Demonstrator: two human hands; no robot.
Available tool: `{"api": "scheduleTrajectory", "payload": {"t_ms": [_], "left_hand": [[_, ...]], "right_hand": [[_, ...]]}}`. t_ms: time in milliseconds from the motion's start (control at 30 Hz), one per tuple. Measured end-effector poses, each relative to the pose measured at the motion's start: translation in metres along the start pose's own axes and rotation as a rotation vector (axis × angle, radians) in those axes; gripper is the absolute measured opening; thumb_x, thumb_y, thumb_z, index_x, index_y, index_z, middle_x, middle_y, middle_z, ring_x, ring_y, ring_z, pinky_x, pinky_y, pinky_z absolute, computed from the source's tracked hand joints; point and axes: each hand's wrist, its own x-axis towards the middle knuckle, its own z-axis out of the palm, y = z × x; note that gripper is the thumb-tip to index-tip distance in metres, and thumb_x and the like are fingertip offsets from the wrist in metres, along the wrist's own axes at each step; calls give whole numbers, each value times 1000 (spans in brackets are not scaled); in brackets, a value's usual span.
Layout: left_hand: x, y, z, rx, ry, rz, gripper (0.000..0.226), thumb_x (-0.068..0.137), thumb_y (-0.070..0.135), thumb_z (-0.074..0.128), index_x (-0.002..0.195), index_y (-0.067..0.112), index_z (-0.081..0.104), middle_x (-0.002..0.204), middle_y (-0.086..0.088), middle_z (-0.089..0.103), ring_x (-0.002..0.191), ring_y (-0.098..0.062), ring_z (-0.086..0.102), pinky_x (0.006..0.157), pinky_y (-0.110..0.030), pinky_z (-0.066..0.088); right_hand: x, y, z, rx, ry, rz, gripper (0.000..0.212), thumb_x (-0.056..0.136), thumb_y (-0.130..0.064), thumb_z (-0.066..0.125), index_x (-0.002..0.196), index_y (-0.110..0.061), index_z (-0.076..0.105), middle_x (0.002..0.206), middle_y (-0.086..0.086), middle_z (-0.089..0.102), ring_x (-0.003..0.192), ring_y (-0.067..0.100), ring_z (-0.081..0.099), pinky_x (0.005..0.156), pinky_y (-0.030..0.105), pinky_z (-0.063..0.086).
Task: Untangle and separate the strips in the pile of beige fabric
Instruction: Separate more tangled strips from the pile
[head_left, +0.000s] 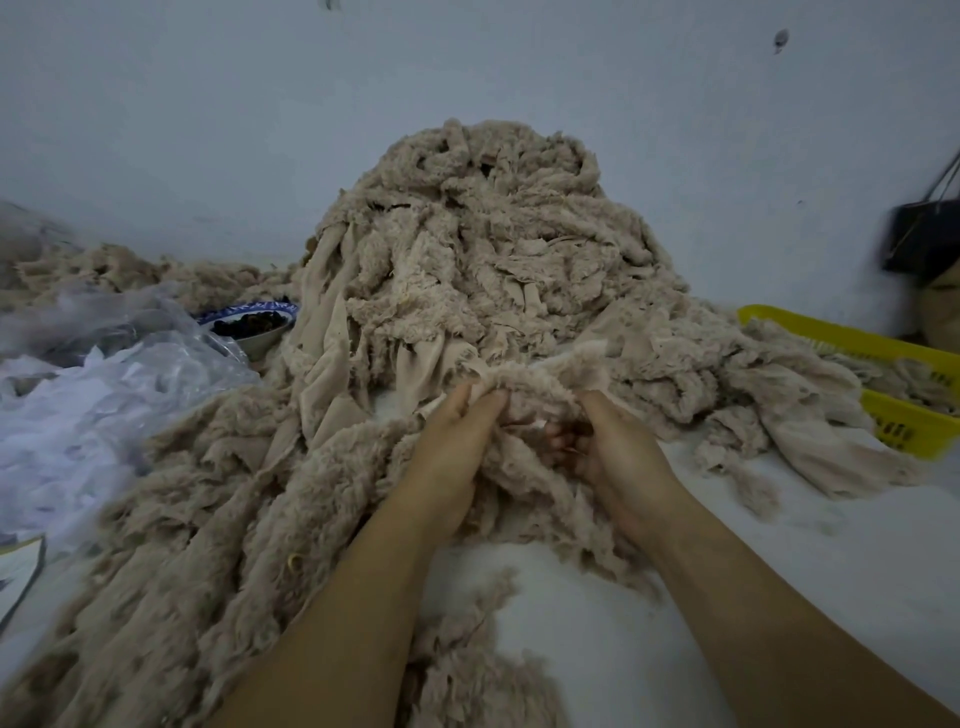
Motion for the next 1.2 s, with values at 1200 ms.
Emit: {"api": "scheduleTrajectory", "payload": {"t_ms": [1200], "left_hand": [[-6,-1,4,257,-58,98,26,91,38,67,114,26,68,95,11,76,88,-4,72,73,-23,56]], "right_hand": [[-6,4,5,32,-231,-43,61,80,-67,62,114,-17,72,113,4,74,105,19,71,85,32,58]]}}
